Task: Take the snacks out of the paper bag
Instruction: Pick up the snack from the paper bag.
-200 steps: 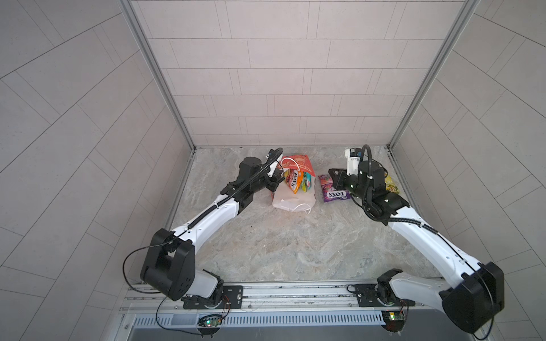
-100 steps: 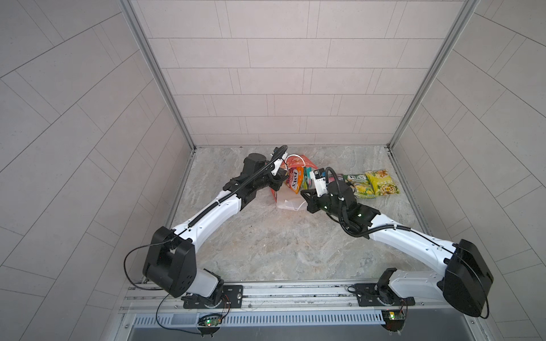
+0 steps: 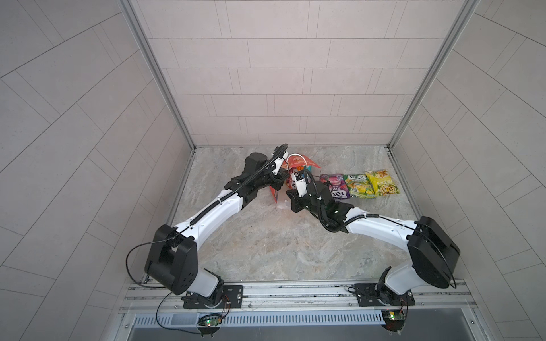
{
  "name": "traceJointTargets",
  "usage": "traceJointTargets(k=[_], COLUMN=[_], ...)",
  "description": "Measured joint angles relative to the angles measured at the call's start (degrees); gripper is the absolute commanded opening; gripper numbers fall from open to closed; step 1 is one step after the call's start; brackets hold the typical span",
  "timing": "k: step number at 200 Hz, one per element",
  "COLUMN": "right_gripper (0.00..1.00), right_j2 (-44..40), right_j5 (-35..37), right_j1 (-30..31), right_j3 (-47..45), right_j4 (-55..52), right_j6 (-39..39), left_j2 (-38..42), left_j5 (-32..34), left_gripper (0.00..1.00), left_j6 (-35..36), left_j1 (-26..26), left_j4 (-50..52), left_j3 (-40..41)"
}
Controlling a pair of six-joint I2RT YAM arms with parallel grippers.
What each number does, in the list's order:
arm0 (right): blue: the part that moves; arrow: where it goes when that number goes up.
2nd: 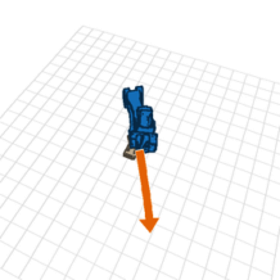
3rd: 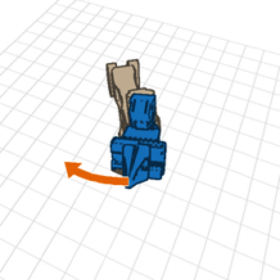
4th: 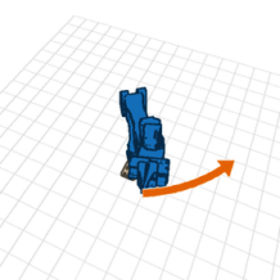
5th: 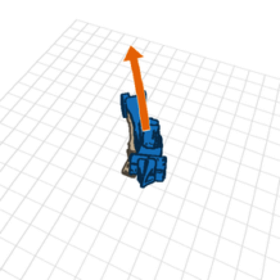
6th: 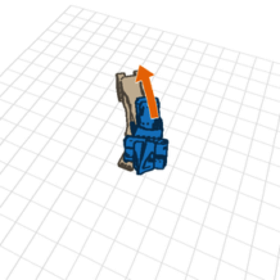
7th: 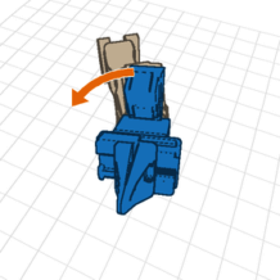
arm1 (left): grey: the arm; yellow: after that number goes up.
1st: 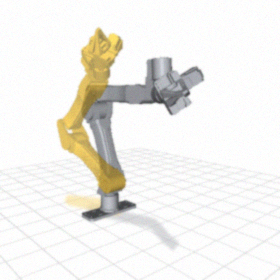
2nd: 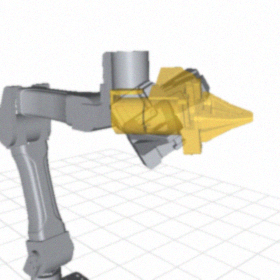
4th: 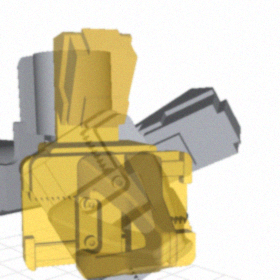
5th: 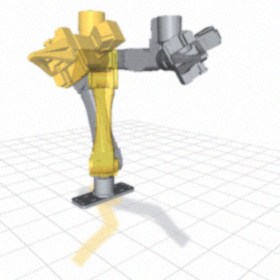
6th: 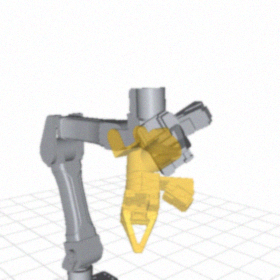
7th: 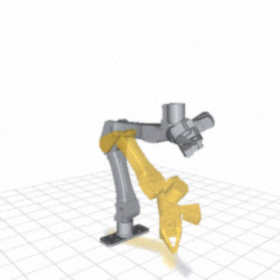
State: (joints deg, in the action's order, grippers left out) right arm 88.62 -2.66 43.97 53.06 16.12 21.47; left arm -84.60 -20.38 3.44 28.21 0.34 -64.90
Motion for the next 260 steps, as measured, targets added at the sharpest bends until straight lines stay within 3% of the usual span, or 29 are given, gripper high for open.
traceJointTargets(k=[83,159,179,214,260], right_gripper=[0.11,0.46,0.50,0.53,0.51], right_j2=[9.81,11.80,11.80,12.07,16.70], right_j5=[0.55,9.97,13.86,17.99,17.22], right_j1=[-5.29,-6.03,-6.05,-6.27,-8.09], right_j3=[1.40,4.74,4.81,5.73,10.62], right_j4=[-1.29,-2.23,-2.47,-2.78,-2.12], right_j6=[6.08,10.69,11.65,11.91,12.24], left_j2=[0.02,0.02,0.00,-0.33,-1.07], left_j5=[-0.09,-1.42,-1.53,-1.90,-2.05], left_gripper=[0.00,0.00,0.00,0.00,0.00], left_j6=[-0.04,-1.27,-1.53,-1.75,-2.03], left_j1=[0.20,0.22,0.22,0.22,0.39], left_j4=[-0.09,-1.66,-1.92,-2.38,-3.56], left_j3=[0.00,0.55,0.59,0.59,0.59])
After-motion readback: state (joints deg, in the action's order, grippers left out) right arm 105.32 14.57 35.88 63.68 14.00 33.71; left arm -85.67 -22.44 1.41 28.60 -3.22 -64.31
